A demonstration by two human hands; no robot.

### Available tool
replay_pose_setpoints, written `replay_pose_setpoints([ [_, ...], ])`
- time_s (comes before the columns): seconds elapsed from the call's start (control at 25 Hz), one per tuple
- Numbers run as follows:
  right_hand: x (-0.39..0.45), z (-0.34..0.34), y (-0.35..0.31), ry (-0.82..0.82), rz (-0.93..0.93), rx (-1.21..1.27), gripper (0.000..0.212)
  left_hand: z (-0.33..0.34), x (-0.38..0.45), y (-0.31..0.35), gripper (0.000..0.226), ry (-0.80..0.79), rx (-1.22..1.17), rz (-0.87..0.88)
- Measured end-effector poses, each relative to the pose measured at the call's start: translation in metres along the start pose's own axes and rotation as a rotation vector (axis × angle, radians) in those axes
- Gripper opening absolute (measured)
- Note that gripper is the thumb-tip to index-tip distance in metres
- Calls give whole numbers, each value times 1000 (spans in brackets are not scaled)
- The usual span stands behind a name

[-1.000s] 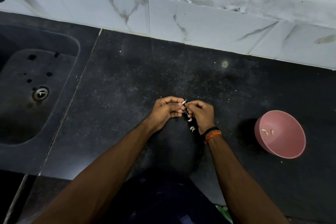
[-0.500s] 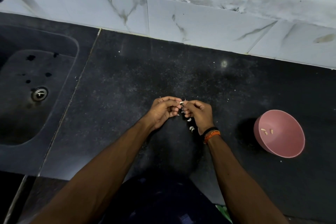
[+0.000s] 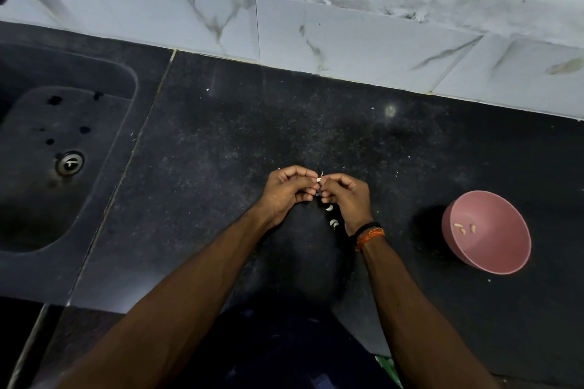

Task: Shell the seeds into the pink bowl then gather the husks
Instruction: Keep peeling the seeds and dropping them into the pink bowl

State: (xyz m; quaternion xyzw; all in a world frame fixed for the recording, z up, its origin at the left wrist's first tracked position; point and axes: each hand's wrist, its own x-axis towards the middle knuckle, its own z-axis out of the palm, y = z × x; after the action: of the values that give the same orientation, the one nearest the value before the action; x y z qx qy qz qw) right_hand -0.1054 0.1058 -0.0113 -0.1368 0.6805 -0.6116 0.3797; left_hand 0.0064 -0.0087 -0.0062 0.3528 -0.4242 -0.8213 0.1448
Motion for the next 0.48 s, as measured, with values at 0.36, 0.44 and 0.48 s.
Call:
replay_pose_setpoints([
  [0.36, 2, -2, 4, 24, -1, -13, 12, 5, 0, -6, 9, 77, 86, 70],
  [0.44, 2, -2, 4, 39, -11, -31, 12, 5, 1, -6, 10, 93, 70, 50],
  [0.48, 2, -2, 5, 43, -16, -40, 12, 5, 1, -5, 10, 97, 70, 39],
])
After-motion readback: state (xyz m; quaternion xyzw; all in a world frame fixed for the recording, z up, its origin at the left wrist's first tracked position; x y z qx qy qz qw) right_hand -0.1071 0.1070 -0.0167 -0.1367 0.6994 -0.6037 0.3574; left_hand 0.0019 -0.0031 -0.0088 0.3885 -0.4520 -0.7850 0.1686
